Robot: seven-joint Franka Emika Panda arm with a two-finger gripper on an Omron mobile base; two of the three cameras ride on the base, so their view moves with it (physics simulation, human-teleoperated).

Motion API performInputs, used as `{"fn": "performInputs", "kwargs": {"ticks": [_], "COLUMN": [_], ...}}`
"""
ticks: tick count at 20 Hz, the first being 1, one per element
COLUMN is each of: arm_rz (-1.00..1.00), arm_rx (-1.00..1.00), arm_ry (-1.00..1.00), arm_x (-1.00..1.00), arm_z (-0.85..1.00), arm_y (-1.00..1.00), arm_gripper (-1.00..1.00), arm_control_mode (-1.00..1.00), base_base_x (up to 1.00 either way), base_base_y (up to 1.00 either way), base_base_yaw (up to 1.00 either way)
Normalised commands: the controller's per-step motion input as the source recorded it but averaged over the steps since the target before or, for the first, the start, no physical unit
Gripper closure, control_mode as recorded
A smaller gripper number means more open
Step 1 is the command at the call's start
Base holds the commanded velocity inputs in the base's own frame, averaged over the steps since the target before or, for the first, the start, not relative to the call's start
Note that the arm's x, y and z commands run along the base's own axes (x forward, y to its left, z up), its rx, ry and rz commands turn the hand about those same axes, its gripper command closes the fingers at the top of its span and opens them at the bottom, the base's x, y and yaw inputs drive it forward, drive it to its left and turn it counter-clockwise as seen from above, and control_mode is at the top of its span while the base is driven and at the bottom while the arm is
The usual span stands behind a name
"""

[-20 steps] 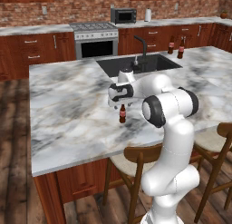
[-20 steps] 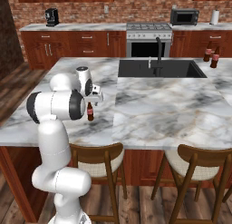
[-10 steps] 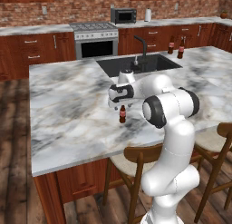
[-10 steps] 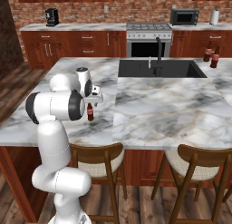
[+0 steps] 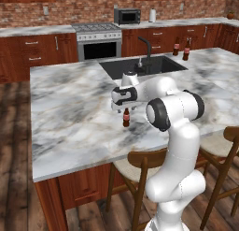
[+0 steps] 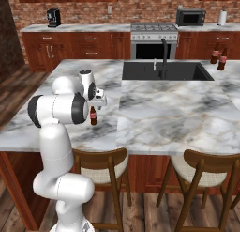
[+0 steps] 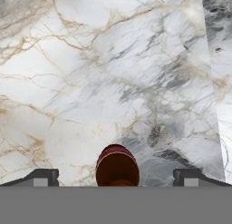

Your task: Place the large bottle from the dining counter next to the other large bottle outside the sink, and place the small bottle from the dining counter next to the other small bottle inside the sink.

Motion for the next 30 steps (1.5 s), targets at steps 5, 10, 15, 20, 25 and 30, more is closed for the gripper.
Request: {"fn": "performInputs", "kwargs": {"ticks": [5,10,15,20,25,30], "arm_rz": [0.00,0.00,0.00,0.00,0.00,0.00], "arm_rx": [0.00,0.00,0.00,0.00,0.00,0.00], "arm_ry": [0.00,0.00,0.00,0.00,0.00,0.00], "arm_x": [0.02,0.00,0.00,0.00,0.00,-0.03], "arm_z": [-0.12,-0.14,0.00,0.00,0.00,0.00], "arm_y": [0.00,0.00,0.00,0.00,0.00,0.00], "arm_gripper": [-1.00,-1.00,-1.00,1.00,1.00,1.00], "arm_control_mode": [-1.00,-1.00,-1.00,-1.00,-1.00,-1.00], "base_base_x": [0.00,0.00,0.00,0.00,0.00,0.00], "base_base_y": [0.00,0.00,0.00,0.00,0.00,0.00], "base_base_yaw": [0.00,0.00,0.00,0.00,0.00,0.00]}}
